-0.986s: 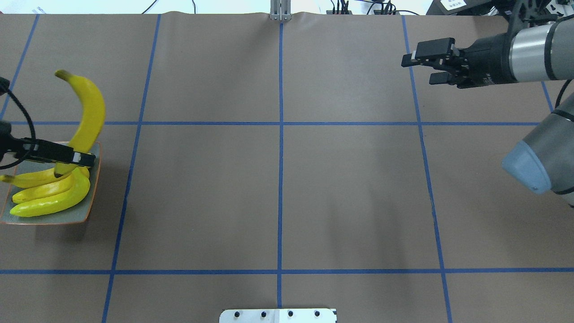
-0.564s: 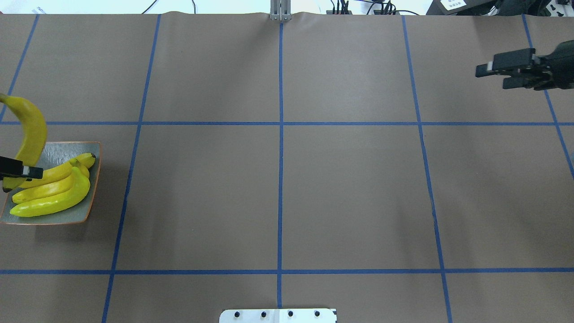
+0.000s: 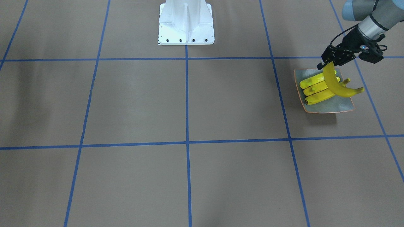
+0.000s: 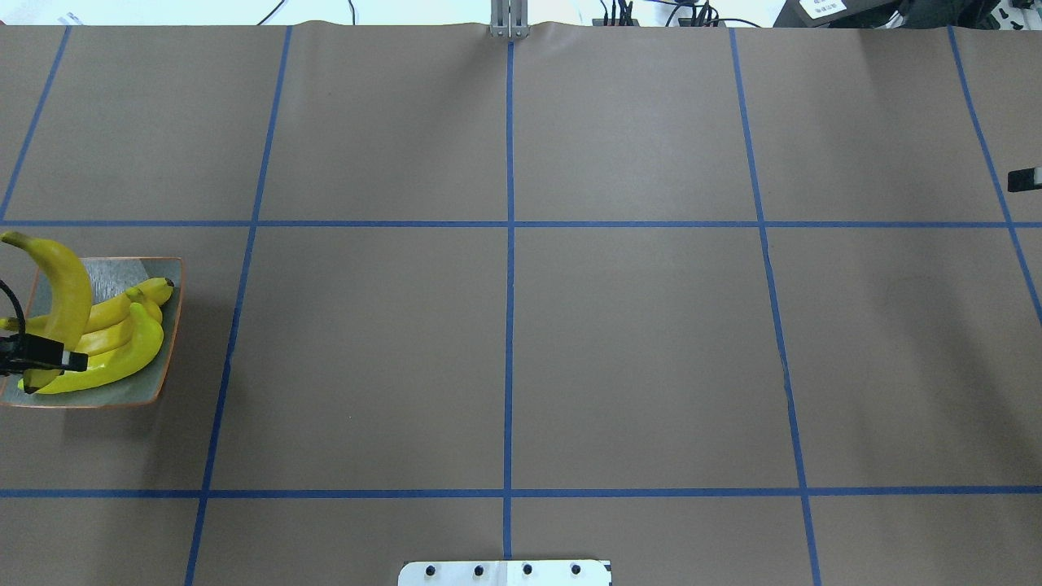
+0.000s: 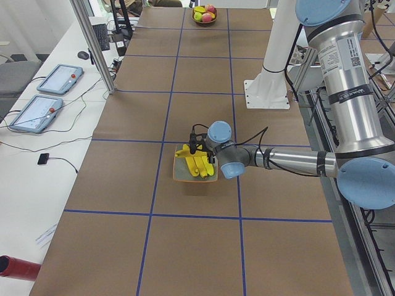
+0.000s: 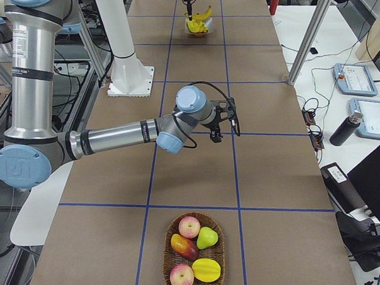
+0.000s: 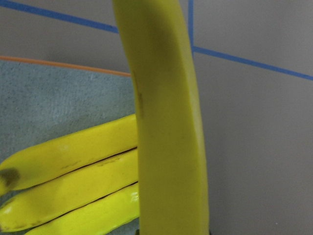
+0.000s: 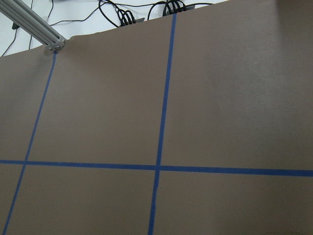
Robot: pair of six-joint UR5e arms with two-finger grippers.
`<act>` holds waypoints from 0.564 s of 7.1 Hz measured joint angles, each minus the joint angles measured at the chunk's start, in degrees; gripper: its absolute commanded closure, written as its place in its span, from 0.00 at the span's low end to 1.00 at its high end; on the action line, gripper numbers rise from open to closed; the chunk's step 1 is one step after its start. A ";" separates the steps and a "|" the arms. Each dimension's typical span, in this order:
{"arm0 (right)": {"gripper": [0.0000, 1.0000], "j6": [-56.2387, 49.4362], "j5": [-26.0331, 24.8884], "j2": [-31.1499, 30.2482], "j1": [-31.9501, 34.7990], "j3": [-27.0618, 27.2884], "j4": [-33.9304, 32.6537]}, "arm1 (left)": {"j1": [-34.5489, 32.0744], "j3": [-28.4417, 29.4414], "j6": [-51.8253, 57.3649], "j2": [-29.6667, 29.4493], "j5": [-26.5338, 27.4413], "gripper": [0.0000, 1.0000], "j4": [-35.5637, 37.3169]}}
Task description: Transfer all bananas from basket to plate
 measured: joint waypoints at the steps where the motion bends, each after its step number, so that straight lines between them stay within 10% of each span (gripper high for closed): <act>1: 0.00 -1.06 0.78 -0.39 1.08 -0.44 -0.02 | 1.13 0.40 1.11 0.27 0.68 0.60 -0.04; 4: 0.00 -1.61 1.49 -0.62 1.95 -0.73 0.00 | 1.73 0.76 3.92 0.95 1.12 0.46 -0.19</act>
